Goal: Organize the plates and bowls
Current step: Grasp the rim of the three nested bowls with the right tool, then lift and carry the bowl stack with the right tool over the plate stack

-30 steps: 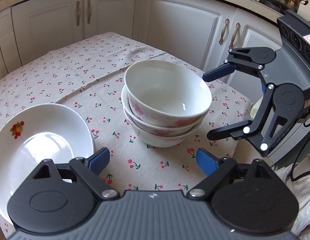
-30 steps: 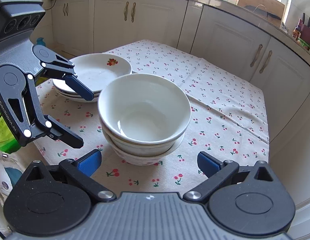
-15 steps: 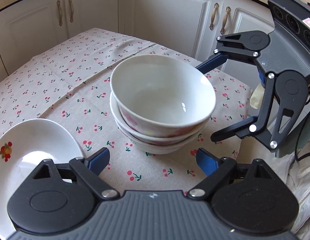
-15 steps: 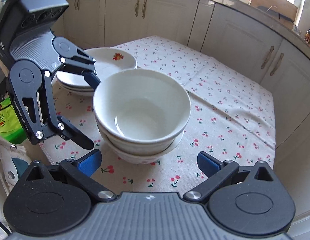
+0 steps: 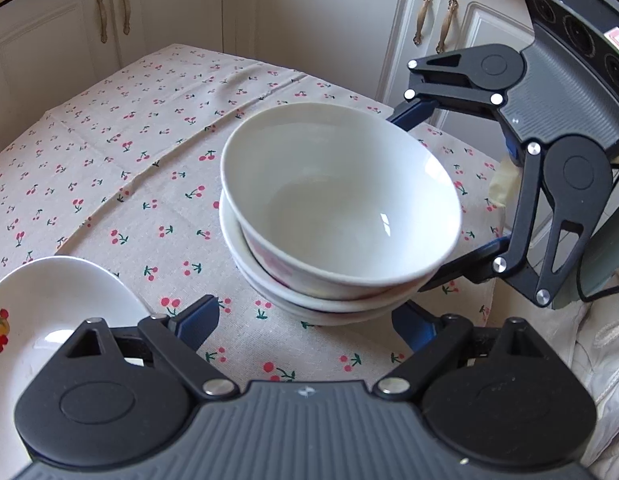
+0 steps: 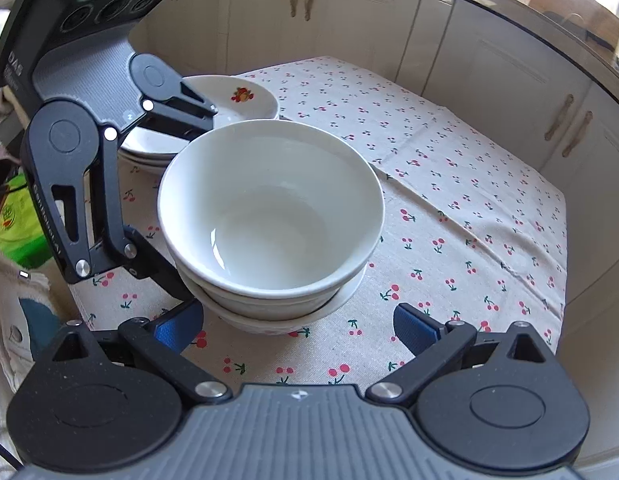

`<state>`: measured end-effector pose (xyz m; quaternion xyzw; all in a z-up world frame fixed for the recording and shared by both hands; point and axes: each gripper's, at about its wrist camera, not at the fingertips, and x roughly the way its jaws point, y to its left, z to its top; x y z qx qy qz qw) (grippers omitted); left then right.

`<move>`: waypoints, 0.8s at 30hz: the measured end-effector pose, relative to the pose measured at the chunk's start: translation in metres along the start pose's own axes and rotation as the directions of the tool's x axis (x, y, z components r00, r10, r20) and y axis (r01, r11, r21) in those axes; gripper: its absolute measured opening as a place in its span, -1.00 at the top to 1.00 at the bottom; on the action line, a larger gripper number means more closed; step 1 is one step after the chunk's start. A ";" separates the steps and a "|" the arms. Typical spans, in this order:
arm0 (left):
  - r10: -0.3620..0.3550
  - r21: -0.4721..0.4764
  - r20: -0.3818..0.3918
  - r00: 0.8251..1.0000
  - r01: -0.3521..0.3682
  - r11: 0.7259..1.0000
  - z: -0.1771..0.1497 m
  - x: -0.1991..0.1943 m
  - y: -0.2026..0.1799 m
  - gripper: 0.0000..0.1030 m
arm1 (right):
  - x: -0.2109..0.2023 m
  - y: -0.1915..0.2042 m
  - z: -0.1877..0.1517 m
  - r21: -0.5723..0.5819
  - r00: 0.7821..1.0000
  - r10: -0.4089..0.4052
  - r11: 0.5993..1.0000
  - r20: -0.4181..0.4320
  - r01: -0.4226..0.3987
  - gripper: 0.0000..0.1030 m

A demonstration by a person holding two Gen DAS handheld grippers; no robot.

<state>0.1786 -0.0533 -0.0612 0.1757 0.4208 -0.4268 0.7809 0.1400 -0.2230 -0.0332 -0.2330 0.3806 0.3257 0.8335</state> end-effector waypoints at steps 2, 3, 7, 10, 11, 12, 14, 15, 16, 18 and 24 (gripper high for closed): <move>-0.010 0.015 -0.004 1.000 0.011 1.000 0.002 0.001 0.000 -0.80 | 0.001 0.000 0.002 -0.022 1.000 0.019 1.000 -0.002 -0.019 -0.98; -0.014 0.023 -0.006 1.000 0.014 1.000 0.003 0.001 0.000 -0.80 | 0.002 0.000 0.003 -0.033 1.000 0.026 0.999 -0.003 -0.026 -0.98; -0.039 0.053 -0.008 0.999 0.039 0.998 0.006 0.001 0.001 -0.80 | 0.004 -0.001 0.006 -0.073 0.999 0.048 0.996 -0.004 -0.049 -0.96; -0.061 0.065 -0.012 0.998 0.062 0.996 0.008 0.002 0.003 -0.78 | 0.005 -0.004 0.007 -0.088 0.998 0.066 0.994 -0.010 -0.066 -0.92; -0.067 0.071 -0.013 0.998 0.067 0.995 0.008 0.002 0.004 -0.77 | 0.005 -0.005 0.008 -0.092 0.997 0.075 0.993 -0.011 -0.076 -0.89; -0.072 0.080 -0.014 0.997 0.073 0.994 0.009 0.002 0.004 -0.77 | 0.005 -0.005 0.008 -0.097 0.996 0.086 0.991 -0.012 -0.087 -0.88; -0.081 0.102 -0.019 0.997 0.083 0.991 0.010 0.001 0.004 -0.77 | 0.006 -0.006 0.009 -0.110 0.995 0.101 0.989 -0.017 -0.102 -0.84; -0.087 0.112 -0.022 0.996 0.089 0.990 0.011 0.001 0.004 -0.77 | 0.005 -0.007 0.010 -0.118 0.994 0.108 0.987 -0.019 -0.110 -0.83; -0.091 0.122 -0.023 0.996 0.093 0.988 0.012 0.001 0.005 -0.76 | 0.006 -0.007 0.010 -0.125 0.993 0.114 0.985 -0.022 -0.116 -0.82; -0.101 0.139 -0.030 0.994 0.104 0.985 0.013 0.001 0.005 -0.76 | 0.007 -0.008 0.013 -0.136 0.992 0.126 0.982 -0.029 -0.129 -0.81; -0.135 0.174 -0.040 0.990 0.140 0.975 0.016 0.003 0.008 -0.75 | 0.010 -0.012 0.016 -0.145 0.986 0.160 0.976 -0.048 -0.165 -0.80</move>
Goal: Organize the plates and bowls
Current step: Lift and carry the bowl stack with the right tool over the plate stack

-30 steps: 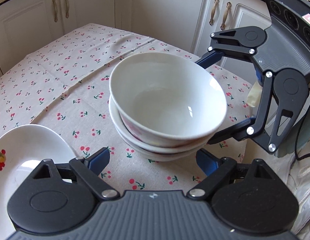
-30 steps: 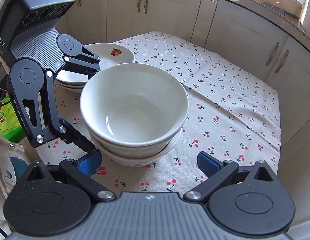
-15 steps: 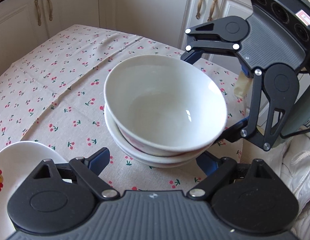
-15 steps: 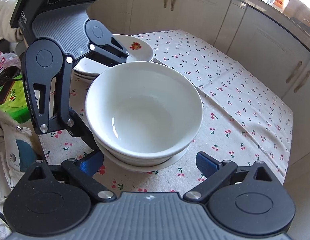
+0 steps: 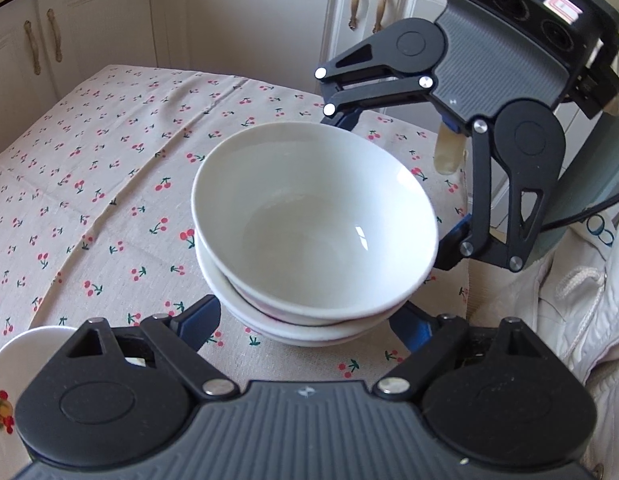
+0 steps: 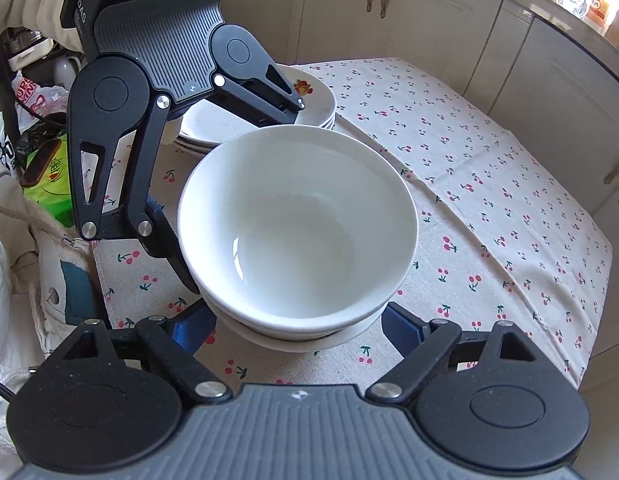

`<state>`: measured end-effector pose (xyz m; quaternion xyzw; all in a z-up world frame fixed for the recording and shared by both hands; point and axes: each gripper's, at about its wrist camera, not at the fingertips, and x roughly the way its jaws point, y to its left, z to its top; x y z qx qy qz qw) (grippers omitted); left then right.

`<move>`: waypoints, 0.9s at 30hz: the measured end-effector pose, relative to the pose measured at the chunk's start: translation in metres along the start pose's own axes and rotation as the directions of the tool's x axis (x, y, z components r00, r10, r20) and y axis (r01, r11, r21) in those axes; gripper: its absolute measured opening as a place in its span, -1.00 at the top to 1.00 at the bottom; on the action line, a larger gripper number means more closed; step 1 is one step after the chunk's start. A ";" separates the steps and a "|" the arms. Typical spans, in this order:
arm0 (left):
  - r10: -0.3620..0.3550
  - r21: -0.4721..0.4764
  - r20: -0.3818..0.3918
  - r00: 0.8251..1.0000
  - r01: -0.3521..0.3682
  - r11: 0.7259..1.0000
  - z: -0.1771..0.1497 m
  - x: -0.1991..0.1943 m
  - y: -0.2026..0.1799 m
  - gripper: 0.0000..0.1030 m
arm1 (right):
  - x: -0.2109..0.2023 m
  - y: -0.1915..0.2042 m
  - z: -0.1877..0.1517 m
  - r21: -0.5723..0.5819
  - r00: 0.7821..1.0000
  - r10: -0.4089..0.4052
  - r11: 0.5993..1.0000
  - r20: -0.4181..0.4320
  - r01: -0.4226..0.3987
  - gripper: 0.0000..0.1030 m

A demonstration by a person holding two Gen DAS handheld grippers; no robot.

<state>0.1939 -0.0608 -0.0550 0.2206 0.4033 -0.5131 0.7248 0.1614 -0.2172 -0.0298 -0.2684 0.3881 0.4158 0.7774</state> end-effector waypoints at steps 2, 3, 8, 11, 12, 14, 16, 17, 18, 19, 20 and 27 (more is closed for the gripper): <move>-0.012 0.000 -0.004 1.000 0.012 1.000 0.000 0.002 0.002 -0.76 | 0.001 -0.002 0.000 0.004 1.000 0.011 1.000 -0.001 -0.011 -0.80; -0.019 0.001 -0.002 1.000 0.019 1.000 0.000 0.003 0.002 -0.76 | 0.002 -0.002 0.000 0.007 1.000 0.016 1.000 -0.002 -0.016 -0.80; -0.040 0.018 -0.003 0.999 0.040 0.999 0.000 0.003 0.004 -0.75 | 0.004 -0.005 0.002 0.014 1.000 0.030 0.999 -0.005 -0.030 -0.80; -0.042 0.042 -0.002 0.999 0.042 0.998 0.000 0.002 0.004 -0.73 | 0.005 -0.005 0.002 0.011 0.999 0.031 0.999 -0.008 -0.031 -0.80; -0.039 0.052 -0.002 0.999 0.039 0.998 0.000 0.002 0.003 -0.73 | 0.005 -0.006 0.002 0.011 0.999 0.032 0.999 -0.009 -0.032 -0.80; -0.039 0.055 -0.003 0.999 0.039 0.998 0.000 0.002 0.004 -0.73 | 0.006 -0.006 0.003 0.010 0.999 0.034 0.999 -0.010 -0.034 -0.80; -0.040 0.058 -0.002 0.999 0.040 0.997 0.000 0.002 0.004 -0.73 | 0.006 -0.006 0.003 0.010 0.999 0.035 0.999 -0.011 -0.035 -0.81; -0.041 0.059 -0.003 0.999 0.041 0.997 0.000 0.002 0.004 -0.73 | 0.006 -0.006 0.003 0.011 0.999 0.036 0.999 -0.011 -0.035 -0.81; -0.041 0.060 -0.004 0.999 0.042 0.997 0.001 0.003 0.004 -0.73 | 0.006 -0.006 0.003 0.011 0.999 0.036 0.999 -0.011 -0.036 -0.81; -0.042 0.063 -0.005 0.999 0.042 0.997 0.001 0.003 0.004 -0.73 | 0.006 -0.006 0.003 0.012 0.999 0.036 0.999 -0.011 -0.036 -0.81; -0.044 0.064 -0.005 0.999 0.045 0.997 0.001 0.003 0.005 -0.73 | 0.007 -0.007 0.003 0.013 0.999 0.038 0.999 -0.012 -0.038 -0.81; -0.054 0.084 -0.008 0.999 0.054 0.995 0.001 0.004 0.006 -0.72 | 0.008 -0.007 0.004 0.016 0.999 0.045 0.999 -0.019 -0.045 -0.81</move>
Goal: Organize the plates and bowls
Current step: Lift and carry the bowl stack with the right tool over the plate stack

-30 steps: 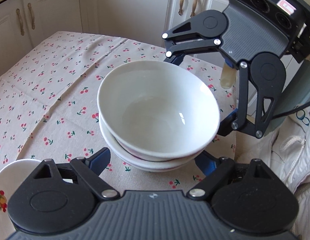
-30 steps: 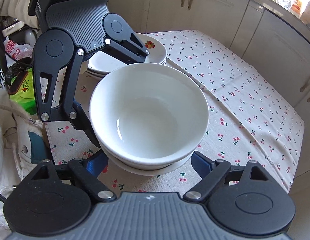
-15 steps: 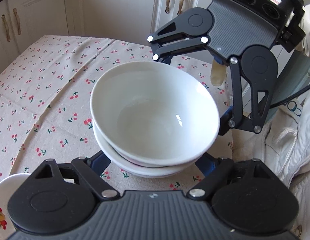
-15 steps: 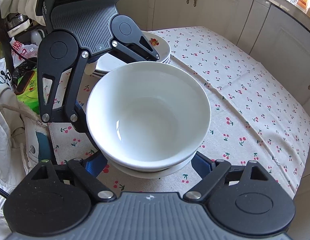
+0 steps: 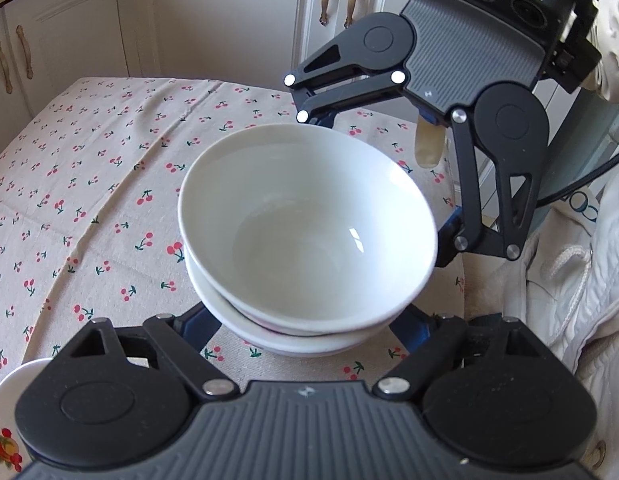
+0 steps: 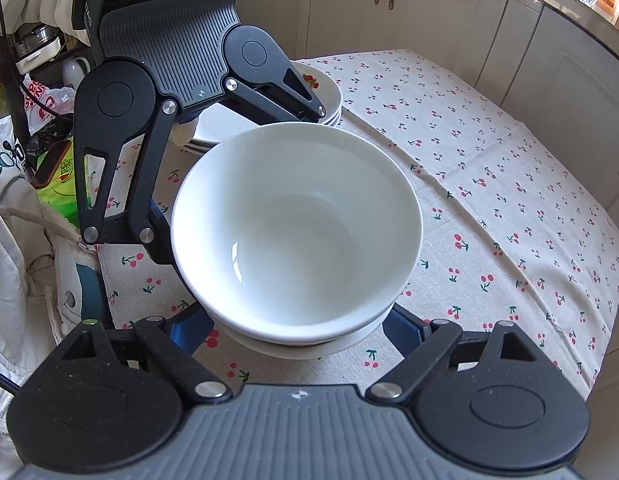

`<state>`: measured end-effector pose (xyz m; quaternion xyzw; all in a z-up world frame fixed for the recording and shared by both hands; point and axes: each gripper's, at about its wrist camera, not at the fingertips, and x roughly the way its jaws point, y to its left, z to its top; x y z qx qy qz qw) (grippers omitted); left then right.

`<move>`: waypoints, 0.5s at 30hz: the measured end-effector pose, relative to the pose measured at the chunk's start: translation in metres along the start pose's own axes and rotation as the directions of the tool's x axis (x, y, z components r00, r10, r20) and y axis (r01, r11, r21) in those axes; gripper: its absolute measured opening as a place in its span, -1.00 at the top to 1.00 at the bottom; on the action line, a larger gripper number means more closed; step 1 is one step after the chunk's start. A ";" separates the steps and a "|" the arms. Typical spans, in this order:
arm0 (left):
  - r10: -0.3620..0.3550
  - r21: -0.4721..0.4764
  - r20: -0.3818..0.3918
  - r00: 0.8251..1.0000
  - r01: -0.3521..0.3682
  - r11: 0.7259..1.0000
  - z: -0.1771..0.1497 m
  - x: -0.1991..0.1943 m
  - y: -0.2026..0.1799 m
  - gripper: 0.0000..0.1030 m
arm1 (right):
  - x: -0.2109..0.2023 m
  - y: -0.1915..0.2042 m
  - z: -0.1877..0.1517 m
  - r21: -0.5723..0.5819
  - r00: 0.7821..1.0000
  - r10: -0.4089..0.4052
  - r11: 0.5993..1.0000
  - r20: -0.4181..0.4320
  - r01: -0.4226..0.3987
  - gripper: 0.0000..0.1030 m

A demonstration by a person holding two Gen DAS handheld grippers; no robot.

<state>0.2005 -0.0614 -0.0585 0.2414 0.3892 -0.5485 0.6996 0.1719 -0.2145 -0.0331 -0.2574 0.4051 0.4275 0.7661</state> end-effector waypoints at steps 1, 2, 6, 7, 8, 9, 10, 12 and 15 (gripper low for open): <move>-0.003 0.003 0.000 1.000 0.003 1.000 0.000 0.000 0.000 -0.72 | 0.000 0.000 0.000 -0.002 1.000 0.001 1.000 -0.002 -0.001 -0.81; -0.005 0.007 -0.002 1.000 0.005 1.000 0.000 0.000 0.001 -0.72 | 0.000 0.000 0.000 -0.003 1.000 0.001 1.000 -0.003 -0.001 -0.81; -0.009 0.022 -0.011 1.000 0.010 1.000 0.002 0.001 0.001 -0.72 | 0.001 -0.001 0.001 -0.006 1.000 0.003 1.000 -0.009 -0.003 -0.81; -0.011 0.025 -0.012 1.000 0.011 1.000 0.002 0.001 0.001 -0.72 | 0.001 0.000 0.001 -0.007 1.000 0.002 1.000 -0.010 -0.002 -0.81; -0.012 0.026 -0.013 1.000 0.012 1.000 0.002 0.001 0.001 -0.72 | 0.001 0.000 0.001 -0.007 1.000 0.002 1.000 -0.011 -0.002 -0.81; -0.011 0.027 -0.015 1.000 0.012 1.000 0.002 0.001 0.001 -0.72 | 0.001 0.000 0.001 -0.006 1.000 0.002 1.000 -0.013 -0.002 -0.81; -0.011 0.028 -0.017 1.000 0.011 1.000 0.003 0.001 0.001 -0.72 | 0.002 0.000 0.002 -0.006 1.000 0.001 1.000 -0.015 -0.001 -0.81; -0.009 0.025 -0.019 1.000 0.010 1.000 0.003 0.002 0.001 -0.72 | 0.002 0.000 0.001 -0.003 1.000 0.001 1.000 -0.013 -0.001 -0.81; -0.009 0.024 -0.019 1.000 0.010 1.000 0.004 0.002 0.001 -0.72 | 0.002 0.000 0.001 0.000 1.000 0.000 1.000 -0.014 0.000 -0.81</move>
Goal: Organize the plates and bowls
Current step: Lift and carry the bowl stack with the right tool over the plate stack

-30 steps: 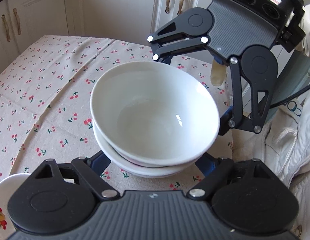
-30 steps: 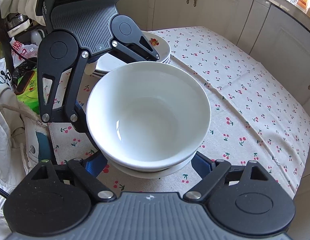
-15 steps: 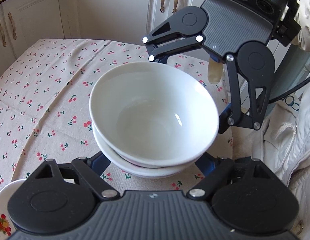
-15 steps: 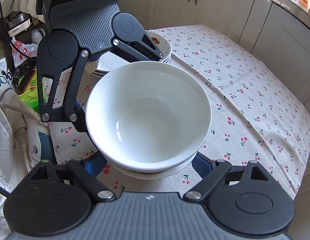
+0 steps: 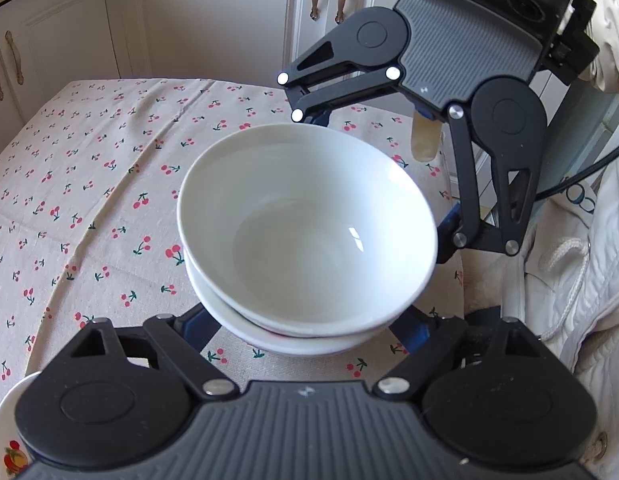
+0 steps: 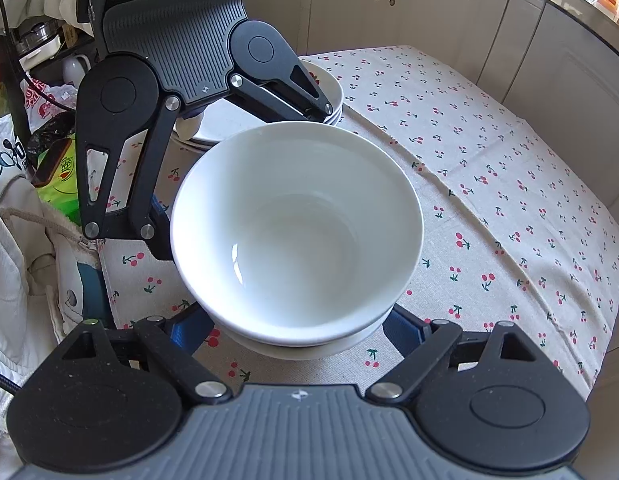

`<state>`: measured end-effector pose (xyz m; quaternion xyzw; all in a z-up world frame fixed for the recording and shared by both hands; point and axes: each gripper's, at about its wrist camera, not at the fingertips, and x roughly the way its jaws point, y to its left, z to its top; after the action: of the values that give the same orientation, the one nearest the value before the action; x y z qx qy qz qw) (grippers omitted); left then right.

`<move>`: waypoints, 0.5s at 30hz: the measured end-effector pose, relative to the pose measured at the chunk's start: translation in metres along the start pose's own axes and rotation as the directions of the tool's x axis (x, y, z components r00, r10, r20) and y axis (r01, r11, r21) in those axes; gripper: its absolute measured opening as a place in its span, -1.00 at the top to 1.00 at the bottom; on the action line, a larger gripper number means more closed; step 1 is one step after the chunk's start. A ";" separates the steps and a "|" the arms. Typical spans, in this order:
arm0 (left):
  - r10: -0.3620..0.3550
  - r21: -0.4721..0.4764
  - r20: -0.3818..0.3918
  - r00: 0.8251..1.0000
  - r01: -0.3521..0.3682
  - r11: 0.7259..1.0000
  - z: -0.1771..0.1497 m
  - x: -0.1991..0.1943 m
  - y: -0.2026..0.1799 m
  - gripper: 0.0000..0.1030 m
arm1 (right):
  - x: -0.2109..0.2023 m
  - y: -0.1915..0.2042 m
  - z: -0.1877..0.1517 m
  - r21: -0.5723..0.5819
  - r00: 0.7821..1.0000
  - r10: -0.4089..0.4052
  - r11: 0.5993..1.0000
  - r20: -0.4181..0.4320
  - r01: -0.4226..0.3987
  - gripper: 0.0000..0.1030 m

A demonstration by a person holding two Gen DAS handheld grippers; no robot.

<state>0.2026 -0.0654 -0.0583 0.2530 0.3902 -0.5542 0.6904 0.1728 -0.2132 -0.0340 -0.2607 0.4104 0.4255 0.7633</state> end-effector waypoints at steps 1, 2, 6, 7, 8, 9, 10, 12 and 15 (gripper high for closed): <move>0.000 0.001 0.000 1.000 0.000 1.000 0.000 0.000 0.000 -0.72 | 0.000 0.000 0.000 -0.001 1.000 -0.001 1.000 -0.001 0.001 -0.81; 0.001 -0.001 0.000 1.000 -0.001 1.000 0.000 0.000 0.000 -0.72 | 0.000 0.000 0.000 -0.001 1.000 -0.001 1.000 -0.001 0.001 -0.81; 0.002 -0.002 0.001 1.000 -0.002 1.000 -0.001 0.000 0.000 -0.72 | -0.001 0.001 0.000 0.000 1.000 -0.006 1.000 -0.005 0.006 -0.81; 0.003 -0.004 0.000 1.000 -0.003 1.000 -0.001 0.000 0.000 -0.72 | -0.002 0.001 0.000 0.002 1.000 -0.007 1.000 -0.005 0.007 -0.81; 0.004 -0.005 0.000 1.000 -0.004 1.000 -0.001 0.000 0.000 -0.71 | -0.002 0.001 0.000 0.002 1.000 -0.009 1.000 -0.006 0.009 -0.81; 0.006 -0.006 0.000 1.000 -0.006 1.000 -0.001 0.000 0.000 -0.71 | -0.002 0.001 0.000 0.002 1.000 -0.011 1.000 -0.006 0.011 -0.81; 0.008 -0.007 0.000 1.000 -0.008 1.000 0.000 0.000 0.000 -0.71 | -0.003 0.002 0.001 0.003 1.000 -0.012 1.000 -0.007 0.012 -0.81; 0.010 -0.010 0.000 1.000 -0.010 1.000 0.000 -0.001 -0.001 -0.71 | -0.004 0.003 0.001 -0.001 1.000 -0.017 1.000 -0.007 0.017 -0.81; 0.011 -0.013 0.005 1.000 -0.011 1.000 0.000 -0.003 -0.002 -0.71 | -0.007 0.005 0.002 -0.006 1.000 -0.025 1.000 -0.007 0.025 -0.80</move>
<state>0.2009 -0.0640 -0.0554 0.2492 0.3907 -0.5483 0.6962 0.1676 -0.2121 -0.0269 -0.2695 0.4087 0.4163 0.7662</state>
